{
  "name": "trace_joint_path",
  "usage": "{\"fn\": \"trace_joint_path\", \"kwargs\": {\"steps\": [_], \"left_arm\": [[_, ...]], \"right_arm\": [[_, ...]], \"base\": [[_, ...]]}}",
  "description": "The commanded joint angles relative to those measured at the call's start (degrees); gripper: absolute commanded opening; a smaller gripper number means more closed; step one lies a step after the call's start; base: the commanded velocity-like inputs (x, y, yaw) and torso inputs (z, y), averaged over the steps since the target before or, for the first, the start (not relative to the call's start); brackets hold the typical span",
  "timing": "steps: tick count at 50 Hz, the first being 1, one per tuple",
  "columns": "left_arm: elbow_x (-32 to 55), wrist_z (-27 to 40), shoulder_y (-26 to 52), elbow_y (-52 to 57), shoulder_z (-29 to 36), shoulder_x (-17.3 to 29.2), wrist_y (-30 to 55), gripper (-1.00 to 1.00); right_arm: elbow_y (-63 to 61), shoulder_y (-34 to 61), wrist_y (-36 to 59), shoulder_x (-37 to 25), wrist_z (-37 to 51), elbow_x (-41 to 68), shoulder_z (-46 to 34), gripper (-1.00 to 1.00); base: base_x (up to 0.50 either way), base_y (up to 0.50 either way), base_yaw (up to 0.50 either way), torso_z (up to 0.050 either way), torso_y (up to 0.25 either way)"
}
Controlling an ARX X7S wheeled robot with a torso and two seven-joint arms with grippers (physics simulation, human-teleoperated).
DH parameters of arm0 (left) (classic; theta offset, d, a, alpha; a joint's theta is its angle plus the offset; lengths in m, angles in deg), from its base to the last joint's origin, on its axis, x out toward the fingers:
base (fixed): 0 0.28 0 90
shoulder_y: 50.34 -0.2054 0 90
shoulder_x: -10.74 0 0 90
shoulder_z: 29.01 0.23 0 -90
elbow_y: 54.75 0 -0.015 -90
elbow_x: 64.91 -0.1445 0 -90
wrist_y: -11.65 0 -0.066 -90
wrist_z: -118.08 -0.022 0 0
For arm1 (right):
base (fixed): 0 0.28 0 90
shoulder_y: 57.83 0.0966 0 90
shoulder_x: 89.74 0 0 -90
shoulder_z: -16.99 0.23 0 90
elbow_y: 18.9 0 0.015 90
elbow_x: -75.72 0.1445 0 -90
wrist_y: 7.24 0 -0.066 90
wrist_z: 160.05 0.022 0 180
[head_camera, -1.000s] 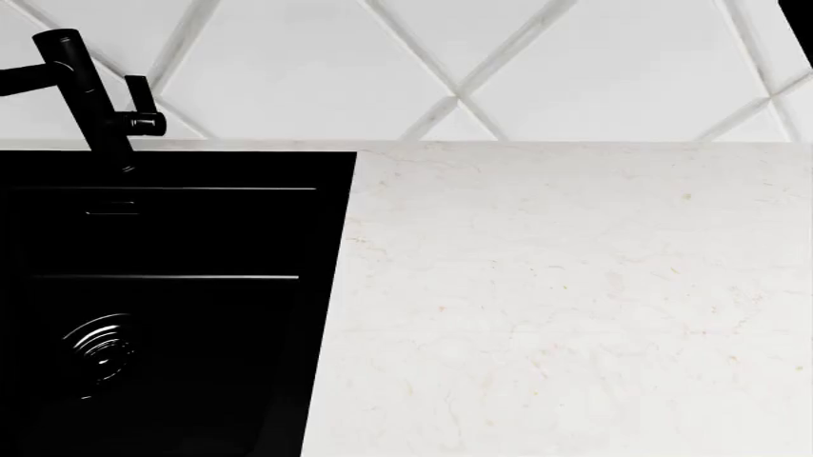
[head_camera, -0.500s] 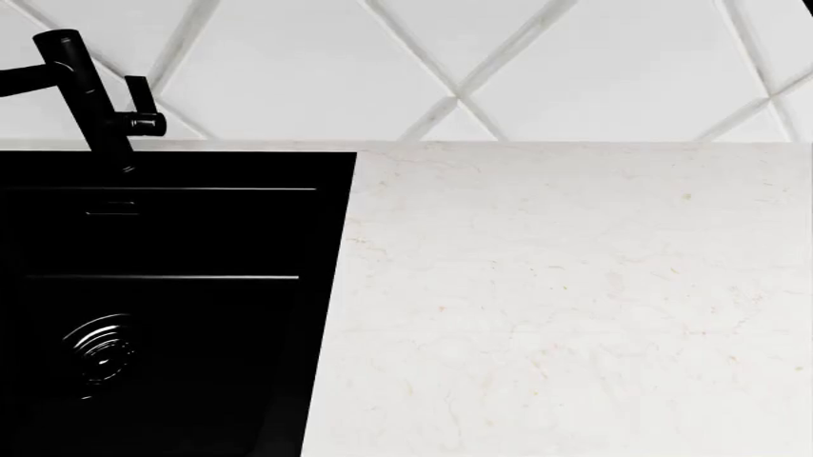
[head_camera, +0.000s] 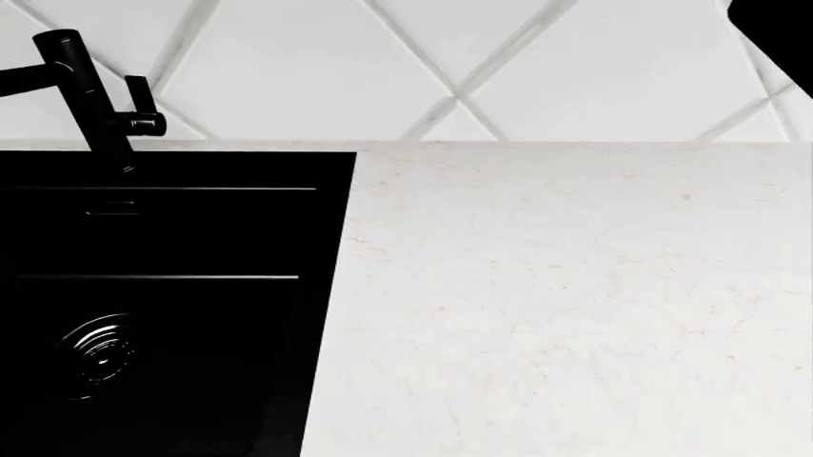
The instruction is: Pick the chili pepper, brussel sprout from the counter and place them in the cabinet. Then close the cabinet.
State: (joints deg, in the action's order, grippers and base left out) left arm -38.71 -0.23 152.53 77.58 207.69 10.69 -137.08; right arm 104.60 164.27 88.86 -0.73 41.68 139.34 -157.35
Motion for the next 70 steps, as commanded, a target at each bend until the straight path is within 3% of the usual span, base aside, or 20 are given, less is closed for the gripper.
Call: {"fn": "trace_joint_path", "kwargs": {"steps": [1,22,44,57,70], "left_arm": [[0.0,0.1,-0.4,-0.8,-0.3,0.0,-0.6,1.00],[-5.3,4.4,-0.9,-1.4,-1.4,0.0,-1.2,1.00],[-4.4,5.0,-1.3,0.5,-2.7,0.0,3.0,1.00],[-4.7,3.8,-2.3,-0.9,-2.4,0.0,0.9,1.00],[-5.2,4.0,-2.3,-0.1,-3.0,0.0,1.5,1.00]], "right_arm": [[-0.3,-3.3,0.9,1.0,-2.4,7.6,-4.8,1.00],[0.7,-3.5,1.5,1.0,-2.4,7.5,-4.8,1.00],[1.4,-1.1,0.4,1.0,-1.5,8.1,-4.7,1.00],[1.2,2.6,0.8,1.0,-1.4,8.7,-4.6,1.00],[4.3,2.9,5.2,1.0,-1.4,2.3,6.9,1.00]], "base": [[0.00,0.00,0.00,0.000,0.000],[0.00,0.00,0.00,0.003,-0.058],[0.00,0.00,0.00,0.000,-0.030],[0.00,0.00,0.00,0.000,-0.008],[0.00,0.00,0.00,0.001,-0.006]]}}
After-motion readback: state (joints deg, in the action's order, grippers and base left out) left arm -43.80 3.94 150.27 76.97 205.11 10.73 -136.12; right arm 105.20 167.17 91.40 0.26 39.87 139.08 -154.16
